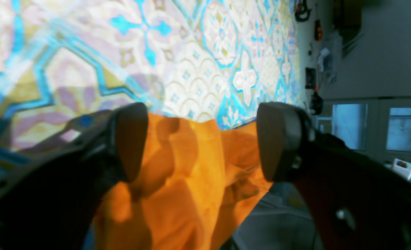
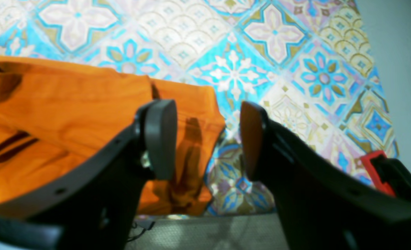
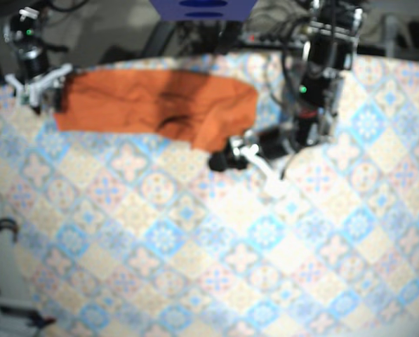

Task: Fold the T-shirt properly
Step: 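Pull the held strip end toward the strip's middle with the left gripper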

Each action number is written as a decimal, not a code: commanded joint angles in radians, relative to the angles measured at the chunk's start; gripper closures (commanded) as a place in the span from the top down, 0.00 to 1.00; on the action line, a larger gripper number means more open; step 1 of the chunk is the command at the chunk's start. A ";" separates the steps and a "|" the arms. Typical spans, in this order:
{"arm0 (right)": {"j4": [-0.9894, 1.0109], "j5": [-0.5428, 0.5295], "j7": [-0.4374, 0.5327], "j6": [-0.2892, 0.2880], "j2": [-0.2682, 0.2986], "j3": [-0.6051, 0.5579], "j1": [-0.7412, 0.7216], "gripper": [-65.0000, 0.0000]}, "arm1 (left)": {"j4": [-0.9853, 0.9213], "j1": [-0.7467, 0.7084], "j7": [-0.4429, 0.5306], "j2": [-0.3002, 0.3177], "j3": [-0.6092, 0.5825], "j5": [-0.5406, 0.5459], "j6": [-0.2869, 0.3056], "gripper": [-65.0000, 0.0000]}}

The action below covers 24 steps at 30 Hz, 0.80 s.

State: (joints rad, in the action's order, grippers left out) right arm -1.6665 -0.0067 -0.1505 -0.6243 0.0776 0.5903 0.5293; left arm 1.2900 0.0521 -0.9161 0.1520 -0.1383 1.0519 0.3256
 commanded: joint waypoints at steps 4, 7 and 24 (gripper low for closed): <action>-0.016 -0.016 0.024 0.004 0.012 0.007 0.004 0.44 | 0.012 0.002 0.007 0.004 0.001 0.017 0.008 0.74; -0.016 -0.016 0.024 0.004 0.012 0.007 0.004 0.44 | 0.012 -0.013 0.009 0.010 0.004 0.017 0.008 0.74; -0.011 -0.016 0.029 0.004 0.012 0.004 0.016 0.44 | 0.012 -0.054 0.030 0.031 0.009 0.001 0.007 0.74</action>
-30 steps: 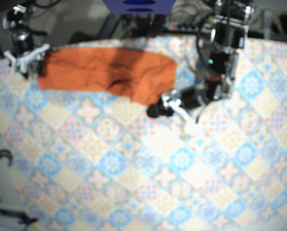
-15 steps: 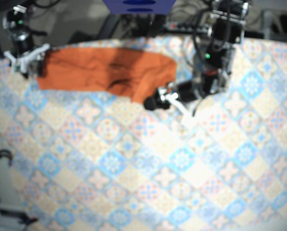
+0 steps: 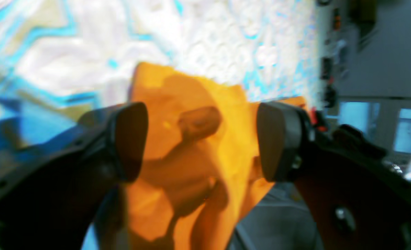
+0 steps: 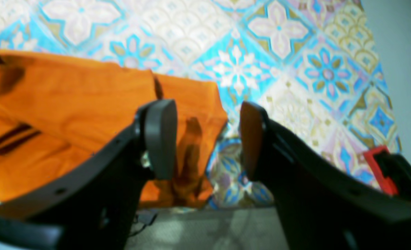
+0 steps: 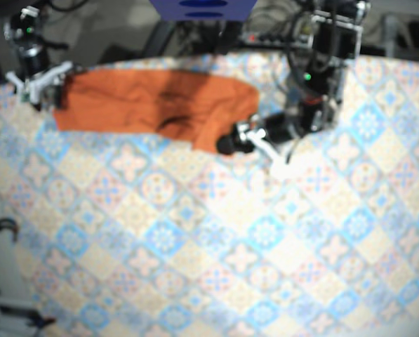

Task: Fold the T-shirt properly
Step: 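Pull the held strip end toward the strip's middle with the left gripper, then lay the held end over the strip's middle with the left gripper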

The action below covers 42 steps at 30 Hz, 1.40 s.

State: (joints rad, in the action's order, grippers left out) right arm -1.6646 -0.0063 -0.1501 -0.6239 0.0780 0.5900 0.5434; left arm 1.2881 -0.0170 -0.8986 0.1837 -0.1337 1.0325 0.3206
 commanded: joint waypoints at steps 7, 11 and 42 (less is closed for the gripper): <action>-0.010 -0.016 0.030 0.003 0.012 0.005 0.002 0.44 | 0.014 0.004 0.042 0.017 0.004 0.019 0.012 0.73; -0.010 -0.016 0.030 0.003 0.012 0.003 0.002 0.44 | 0.014 0.004 0.042 0.017 0.004 0.019 0.012 0.53; -0.010 -0.016 0.030 0.003 0.007 0.003 0.004 0.44 | 0.020 0.065 0.035 0.018 -0.174 -0.030 -0.005 0.00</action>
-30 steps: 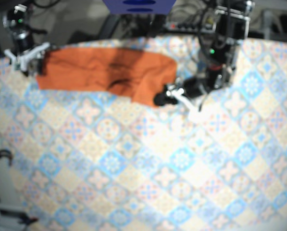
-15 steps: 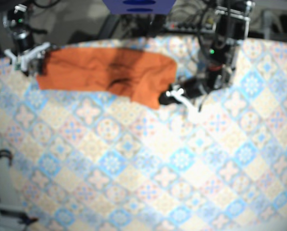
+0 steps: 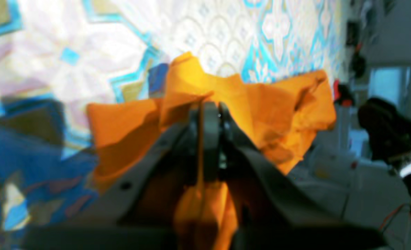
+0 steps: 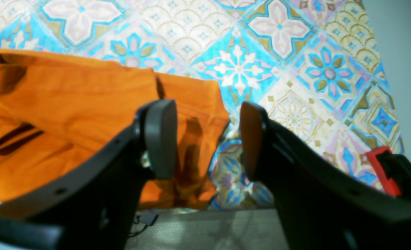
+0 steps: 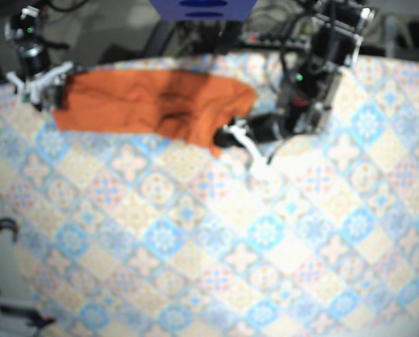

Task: Fold the T-shirt properly
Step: 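Lay the held end over the strip's middle with the left gripper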

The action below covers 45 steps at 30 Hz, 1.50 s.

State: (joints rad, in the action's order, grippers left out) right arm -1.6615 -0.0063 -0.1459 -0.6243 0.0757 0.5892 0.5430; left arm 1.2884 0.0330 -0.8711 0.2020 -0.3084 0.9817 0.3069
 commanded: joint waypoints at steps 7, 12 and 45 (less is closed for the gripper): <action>-0.013 -0.016 0.025 0.004 0.008 0.004 0.004 0.44 | 0.024 0.031 0.006 -0.002 -0.053 0.021 0.002 0.00; -0.013 -0.016 0.025 0.004 0.008 0.004 0.004 0.44 | 0.090 0.040 0.008 -0.002 -0.145 -0.002 0.004 0.00; -0.012 -0.016 0.027 0.004 -0.027 0.005 0.001 0.44 | 0.104 0.138 0.003 -0.022 -0.467 -0.073 0.004 0.00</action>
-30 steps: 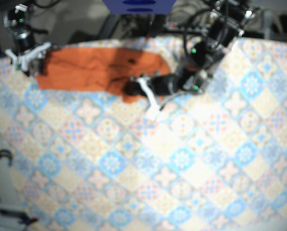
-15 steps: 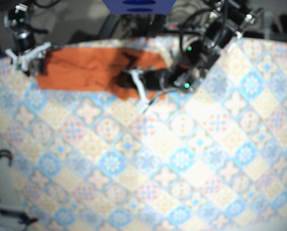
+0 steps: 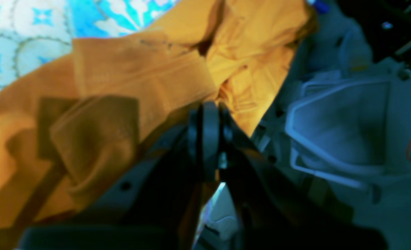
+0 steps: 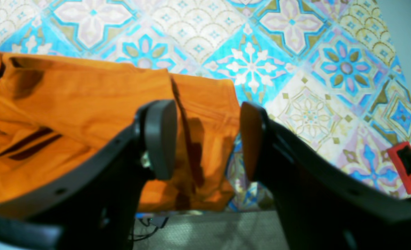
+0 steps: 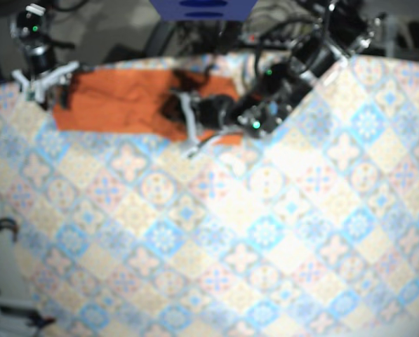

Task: Fold the T-shirt properly
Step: 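Lay the held end over the strip's middle with the left gripper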

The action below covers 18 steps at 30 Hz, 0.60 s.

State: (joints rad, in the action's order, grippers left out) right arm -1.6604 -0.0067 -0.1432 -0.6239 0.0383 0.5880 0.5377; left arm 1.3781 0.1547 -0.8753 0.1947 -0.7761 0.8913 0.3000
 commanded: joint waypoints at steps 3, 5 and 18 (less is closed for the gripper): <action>-0.013 -0.016 0.024 0.003 0.010 0.007 0.006 0.44 | 0.014 0.016 -0.015 -0.019 -0.038 -0.037 0.014 0.00; -0.013 -0.016 0.024 0.003 0.010 0.007 0.006 0.44 | 0.014 0.021 -0.011 -0.019 -0.084 -0.060 0.014 0.00; -0.013 -0.016 0.024 0.003 -0.010 0.007 0.005 0.44 | -0.004 0.125 -0.008 -0.033 -0.282 -0.071 0.017 0.00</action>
State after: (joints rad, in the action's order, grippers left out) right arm -1.6604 -0.0063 -0.1432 -0.6235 0.0193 0.5900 0.5377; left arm 1.3617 0.2611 -0.8993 0.1707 -1.0626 0.8070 0.3103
